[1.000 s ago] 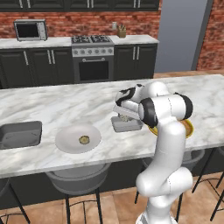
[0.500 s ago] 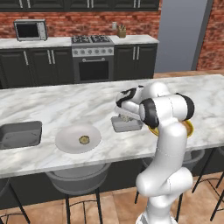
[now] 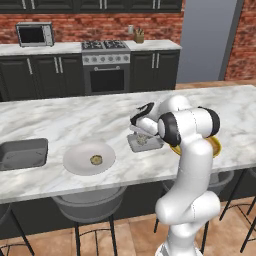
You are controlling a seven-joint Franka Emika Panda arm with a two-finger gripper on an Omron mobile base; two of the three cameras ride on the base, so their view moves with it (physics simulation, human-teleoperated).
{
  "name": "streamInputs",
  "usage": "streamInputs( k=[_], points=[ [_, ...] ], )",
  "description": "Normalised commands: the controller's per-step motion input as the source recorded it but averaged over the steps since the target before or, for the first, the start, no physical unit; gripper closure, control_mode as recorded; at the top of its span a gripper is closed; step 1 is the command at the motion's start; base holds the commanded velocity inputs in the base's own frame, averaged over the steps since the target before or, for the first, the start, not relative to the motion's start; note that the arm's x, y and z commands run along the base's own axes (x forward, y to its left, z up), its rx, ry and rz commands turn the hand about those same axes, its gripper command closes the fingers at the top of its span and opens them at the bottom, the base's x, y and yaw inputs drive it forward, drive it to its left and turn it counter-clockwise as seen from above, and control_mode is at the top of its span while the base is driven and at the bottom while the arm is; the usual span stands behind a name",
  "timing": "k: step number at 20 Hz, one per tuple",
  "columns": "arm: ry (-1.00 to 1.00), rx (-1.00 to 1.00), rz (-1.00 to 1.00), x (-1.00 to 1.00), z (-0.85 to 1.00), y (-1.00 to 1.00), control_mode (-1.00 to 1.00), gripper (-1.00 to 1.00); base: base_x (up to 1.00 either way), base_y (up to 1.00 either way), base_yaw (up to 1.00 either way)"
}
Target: Place two dumplings into each of the tupperware containers and then place the containers in the fridge.
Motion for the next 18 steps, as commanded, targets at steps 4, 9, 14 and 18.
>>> streamInputs(
  k=[4,9,14,18],
  points=[
    [-0.24,0.00,0.00,-0.29,0.26,-0.14,-1.00,-1.00,0.00,0.00,0.00],
    [-0.19,0.00,-0.03,-0.93,0.52,-0.65,-1.00,-1.00,0.00,0.00,0.00],
    [0.01,-0.06,-0.16,-1.00,0.28,-0.99,-1.00,-1.00,0.00,0.00,0.00],
    [0.08,-0.06,-0.07,-0.90,0.68,-0.89,-1.00,-1.00,0.00,0.00,0.00]
  ],
)
